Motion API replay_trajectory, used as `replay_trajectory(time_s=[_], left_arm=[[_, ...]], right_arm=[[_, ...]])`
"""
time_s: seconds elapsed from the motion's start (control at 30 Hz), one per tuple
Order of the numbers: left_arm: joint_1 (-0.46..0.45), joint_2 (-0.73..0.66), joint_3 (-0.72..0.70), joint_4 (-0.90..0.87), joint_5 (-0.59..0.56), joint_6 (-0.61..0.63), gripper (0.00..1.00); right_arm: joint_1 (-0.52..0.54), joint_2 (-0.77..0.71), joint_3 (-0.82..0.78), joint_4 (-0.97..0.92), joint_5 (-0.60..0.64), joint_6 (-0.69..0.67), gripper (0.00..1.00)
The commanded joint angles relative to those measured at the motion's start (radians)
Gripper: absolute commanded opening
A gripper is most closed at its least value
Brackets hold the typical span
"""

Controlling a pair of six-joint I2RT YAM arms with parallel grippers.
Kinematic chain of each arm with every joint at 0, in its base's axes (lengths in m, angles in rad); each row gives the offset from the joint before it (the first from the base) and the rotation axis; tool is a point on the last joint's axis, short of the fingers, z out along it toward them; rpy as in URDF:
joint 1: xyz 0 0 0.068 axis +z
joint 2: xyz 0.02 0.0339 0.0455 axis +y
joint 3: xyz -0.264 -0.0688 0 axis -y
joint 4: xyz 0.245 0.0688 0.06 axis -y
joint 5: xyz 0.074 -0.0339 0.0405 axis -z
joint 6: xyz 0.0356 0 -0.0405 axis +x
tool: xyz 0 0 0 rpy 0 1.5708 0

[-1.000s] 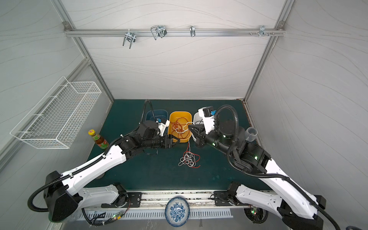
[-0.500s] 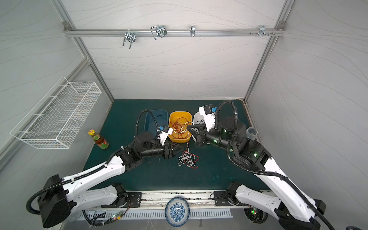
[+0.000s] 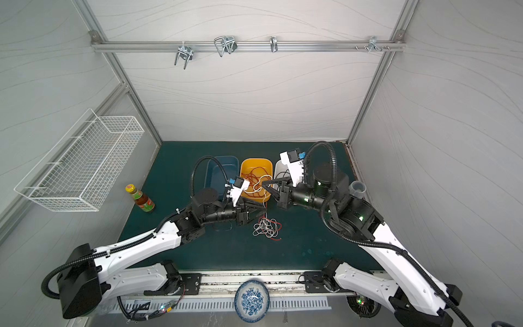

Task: Untangle and sort cables by color
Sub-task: Untie the cable.

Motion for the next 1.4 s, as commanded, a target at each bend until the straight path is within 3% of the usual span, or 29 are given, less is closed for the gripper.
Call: replay_trajectory(time_s=[0.0, 0.33, 0.6, 0.93, 1.1, 1.37], left_arm=[[-0.006, 0.025, 0.042, 0.059, 0.023, 0.011, 0.42], [-0.006, 0.03, 0.063, 0.046, 0.017, 0.021, 0.18], [-0.006, 0.017, 0.056, 0.025, 0.027, 0.022, 0.0], [-0.006, -0.031, 0.067, -0.059, -0.016, 0.011, 0.0], [-0.006, -0.05, 0.149, -0.215, -0.116, -0.013, 0.0], [-0.006, -0.037, 0.279, -0.401, -0.227, -0.1, 0.0]], right_arm=[[-0.006, 0.002, -0.014, 0.047, -0.043, 0.034, 0.0], [-0.006, 0.0, -0.065, 0.085, -0.054, 0.07, 0.0], [-0.016, -0.023, -0.111, 0.097, 0.009, 0.089, 0.0], [-0.089, -0.066, -0.187, 0.061, 0.101, 0.139, 0.0], [-0.167, -0.103, -0.293, 0.053, 0.102, 0.165, 0.24], [-0.188, -0.197, -0.483, 0.158, 0.049, 0.17, 0.51]])
